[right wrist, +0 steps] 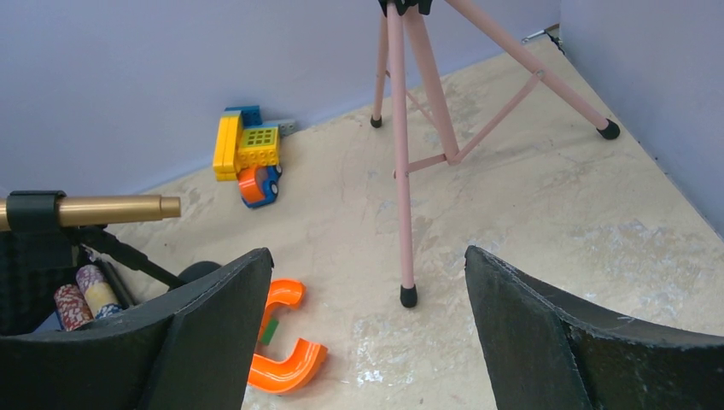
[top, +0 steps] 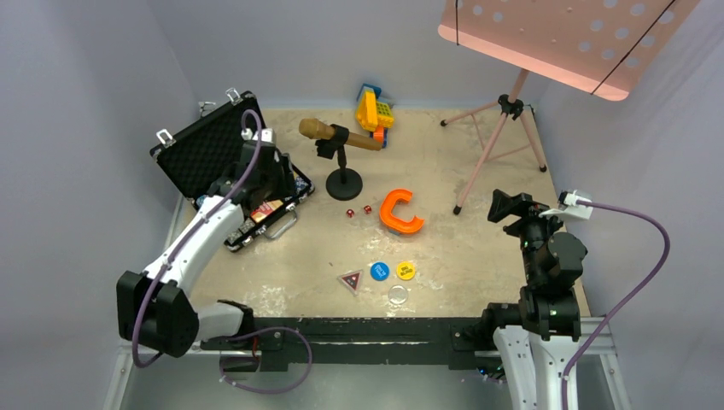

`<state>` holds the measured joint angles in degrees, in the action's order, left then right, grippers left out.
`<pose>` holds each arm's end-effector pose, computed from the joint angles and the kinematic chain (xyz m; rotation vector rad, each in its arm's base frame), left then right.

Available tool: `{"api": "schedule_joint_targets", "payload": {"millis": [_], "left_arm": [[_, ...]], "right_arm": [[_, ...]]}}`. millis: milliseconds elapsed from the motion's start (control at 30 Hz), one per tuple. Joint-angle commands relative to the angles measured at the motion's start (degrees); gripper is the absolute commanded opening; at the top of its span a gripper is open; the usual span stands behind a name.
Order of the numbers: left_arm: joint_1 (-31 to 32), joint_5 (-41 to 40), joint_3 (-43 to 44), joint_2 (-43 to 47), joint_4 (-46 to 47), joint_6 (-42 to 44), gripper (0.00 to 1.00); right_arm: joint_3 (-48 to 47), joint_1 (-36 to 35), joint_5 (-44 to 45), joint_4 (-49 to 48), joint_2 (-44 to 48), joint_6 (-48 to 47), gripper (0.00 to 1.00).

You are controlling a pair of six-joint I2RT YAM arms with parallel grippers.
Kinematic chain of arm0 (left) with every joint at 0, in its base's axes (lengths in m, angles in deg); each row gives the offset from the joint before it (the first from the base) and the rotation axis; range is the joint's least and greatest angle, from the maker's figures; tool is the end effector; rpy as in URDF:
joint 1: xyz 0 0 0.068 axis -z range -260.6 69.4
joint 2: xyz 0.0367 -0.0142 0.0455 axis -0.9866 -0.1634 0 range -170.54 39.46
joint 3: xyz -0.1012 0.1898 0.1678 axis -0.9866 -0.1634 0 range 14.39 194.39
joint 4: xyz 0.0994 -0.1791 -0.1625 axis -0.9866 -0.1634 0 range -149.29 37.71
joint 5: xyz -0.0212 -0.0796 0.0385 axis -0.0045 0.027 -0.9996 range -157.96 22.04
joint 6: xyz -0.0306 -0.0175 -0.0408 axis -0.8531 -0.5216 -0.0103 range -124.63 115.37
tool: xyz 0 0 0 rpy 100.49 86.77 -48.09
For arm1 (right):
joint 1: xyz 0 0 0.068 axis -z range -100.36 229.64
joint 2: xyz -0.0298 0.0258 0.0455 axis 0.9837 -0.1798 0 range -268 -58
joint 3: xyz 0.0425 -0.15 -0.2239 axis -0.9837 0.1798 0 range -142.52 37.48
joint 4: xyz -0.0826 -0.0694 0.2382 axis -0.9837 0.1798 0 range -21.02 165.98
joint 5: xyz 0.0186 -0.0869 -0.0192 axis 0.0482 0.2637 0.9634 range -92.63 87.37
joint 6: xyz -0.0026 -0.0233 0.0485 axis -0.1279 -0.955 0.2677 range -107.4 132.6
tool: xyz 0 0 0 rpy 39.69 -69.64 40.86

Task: Pack up texas hold em set

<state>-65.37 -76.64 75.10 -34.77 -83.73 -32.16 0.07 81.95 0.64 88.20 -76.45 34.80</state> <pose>0.2695 -0.0679 0.2914 -0.3255 2.3295 -0.1891 0.0912 -0.0057 0.3330 0.3791 1.5338 0.2271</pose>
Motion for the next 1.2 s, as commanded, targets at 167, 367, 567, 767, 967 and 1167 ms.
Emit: {"api": "schedule_joint_targets", "payload": {"millis": [167,367,567,767,967,1167], "left_arm": [[16.83,1.43,-10.19,5.80,16.71,0.92,0.60],[22.79,5.67,-3.26,-6.08,17.03,10.04,0.59],[23.98,4.81,5.05,-18.64,11.14,12.53,0.57],[23.89,5.33,6.76,-23.56,12.26,14.40,0.57],[22.79,6.77,9.19,-28.11,10.87,17.18,0.57],[20.87,9.52,10.55,-30.68,10.64,17.56,0.55]], "right_arm": [[-1.00,0.24,-0.98,-2.10,0.79,-0.44,0.88],[-1.09,0.24,-0.84,-1.84,0.91,-0.42,0.89],[-1.27,0.24,-0.66,-1.56,1.01,-0.49,0.89],[-1.18,0.24,-0.96,-1.78,1.03,-0.49,0.89],[-1.18,0.24,-1.07,-1.78,1.08,-0.49,0.89],[-1.26,0.24,-1.07,-1.69,1.13,-0.49,0.89]]}}
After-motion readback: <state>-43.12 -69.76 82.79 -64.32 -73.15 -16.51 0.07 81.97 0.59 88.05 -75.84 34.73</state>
